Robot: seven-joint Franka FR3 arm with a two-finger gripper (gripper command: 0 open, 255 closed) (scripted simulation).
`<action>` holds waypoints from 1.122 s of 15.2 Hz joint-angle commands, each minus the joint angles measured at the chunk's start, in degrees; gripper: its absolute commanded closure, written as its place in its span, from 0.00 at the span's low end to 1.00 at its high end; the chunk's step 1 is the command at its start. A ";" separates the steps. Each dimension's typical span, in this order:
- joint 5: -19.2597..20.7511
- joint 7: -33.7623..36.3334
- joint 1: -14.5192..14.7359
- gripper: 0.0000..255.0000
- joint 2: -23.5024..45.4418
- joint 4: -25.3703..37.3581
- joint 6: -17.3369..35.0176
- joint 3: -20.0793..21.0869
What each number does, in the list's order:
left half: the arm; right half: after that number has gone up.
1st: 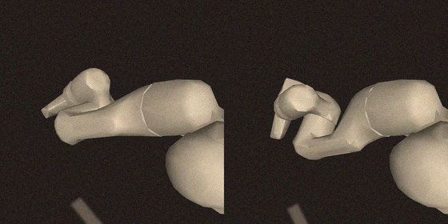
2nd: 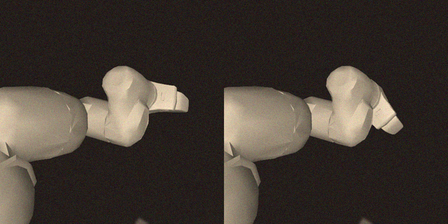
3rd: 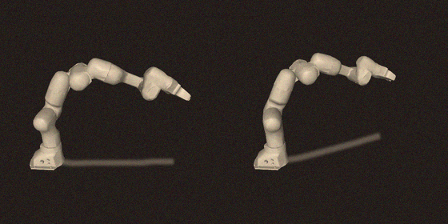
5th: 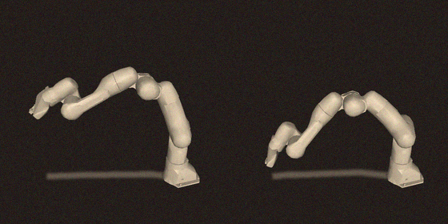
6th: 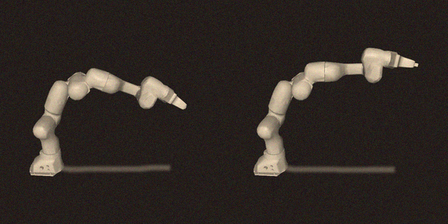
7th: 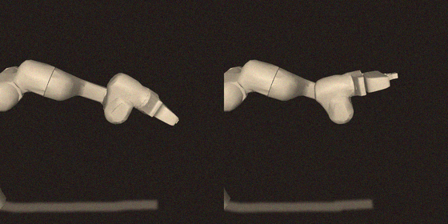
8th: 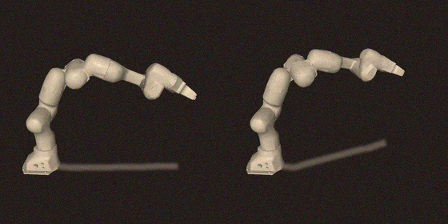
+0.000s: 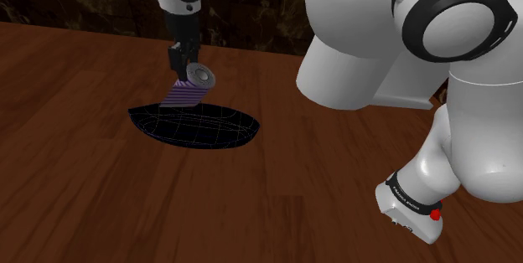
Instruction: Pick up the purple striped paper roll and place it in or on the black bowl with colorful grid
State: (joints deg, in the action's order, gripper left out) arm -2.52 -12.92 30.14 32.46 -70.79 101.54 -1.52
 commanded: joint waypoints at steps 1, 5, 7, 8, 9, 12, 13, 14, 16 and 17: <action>-0.02 0.01 0.05 1.00 0.19 -1.11 1.38 0.02; -0.05 -0.08 0.08 1.00 0.53 -3.64 4.25 0.03; -0.07 -0.12 0.09 1.00 0.79 -4.77 5.64 0.04; -0.08 -0.15 0.09 1.00 0.94 -5.30 6.32 0.04; -0.10 -0.18 0.10 1.00 1.21 -6.11 7.39 0.05; -0.10 -0.18 0.10 1.00 1.21 -6.11 7.39 0.05; -0.10 -0.18 0.10 1.00 1.21 -6.11 7.39 0.05; -0.10 -0.18 0.10 1.00 1.21 -6.11 7.39 0.05; -0.10 -0.18 0.10 1.00 1.21 -6.11 7.39 0.05; -0.10 -0.18 0.10 1.00 1.21 -6.11 7.39 0.05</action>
State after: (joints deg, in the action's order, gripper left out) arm -2.62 -13.11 30.24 33.70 -76.91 108.91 -1.47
